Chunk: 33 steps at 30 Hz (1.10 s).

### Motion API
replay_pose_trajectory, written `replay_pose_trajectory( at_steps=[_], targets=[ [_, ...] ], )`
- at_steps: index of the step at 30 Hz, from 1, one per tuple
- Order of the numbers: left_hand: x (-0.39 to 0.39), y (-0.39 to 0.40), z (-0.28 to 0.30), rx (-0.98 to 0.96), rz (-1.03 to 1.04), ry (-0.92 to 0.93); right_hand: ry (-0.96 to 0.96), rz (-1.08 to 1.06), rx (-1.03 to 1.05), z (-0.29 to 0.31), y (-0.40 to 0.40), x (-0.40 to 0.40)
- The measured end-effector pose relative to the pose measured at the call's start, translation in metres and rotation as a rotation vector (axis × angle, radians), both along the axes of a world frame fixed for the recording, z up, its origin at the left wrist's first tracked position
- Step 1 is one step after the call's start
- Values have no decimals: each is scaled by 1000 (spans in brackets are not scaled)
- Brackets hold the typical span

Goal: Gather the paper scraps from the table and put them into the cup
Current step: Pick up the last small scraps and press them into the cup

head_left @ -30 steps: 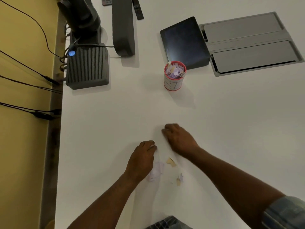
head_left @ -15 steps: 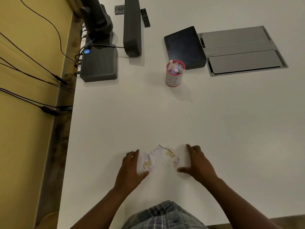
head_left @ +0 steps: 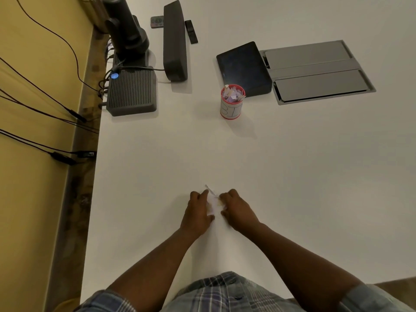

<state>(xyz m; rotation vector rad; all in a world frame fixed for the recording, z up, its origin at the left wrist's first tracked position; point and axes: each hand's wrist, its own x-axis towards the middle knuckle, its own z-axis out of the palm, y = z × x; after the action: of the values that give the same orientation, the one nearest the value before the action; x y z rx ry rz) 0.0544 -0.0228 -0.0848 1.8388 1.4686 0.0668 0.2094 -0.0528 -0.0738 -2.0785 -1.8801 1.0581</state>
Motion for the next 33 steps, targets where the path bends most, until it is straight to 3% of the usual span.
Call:
replay_pose_trajectory(
  at_steps=[5, 10, 13, 20, 33],
  targets=[
    [-14, 22, 0, 72, -5, -16, -16, -1, 38, 4, 13, 19],
    [-19, 42, 0, 64, -322, 143, -86, 161, -95, -4, 5, 26],
    [-7, 47, -1, 103, -433, 174, -26, 100, -62, -9, 4, 10],
    [-15, 34, -3, 159, -274, -24, -10, -18, 8, -21, -1, -19],
    [-25, 12, -3, 127, 64, -68, -118, 178, 148, -11, -5, -38]
  ],
)
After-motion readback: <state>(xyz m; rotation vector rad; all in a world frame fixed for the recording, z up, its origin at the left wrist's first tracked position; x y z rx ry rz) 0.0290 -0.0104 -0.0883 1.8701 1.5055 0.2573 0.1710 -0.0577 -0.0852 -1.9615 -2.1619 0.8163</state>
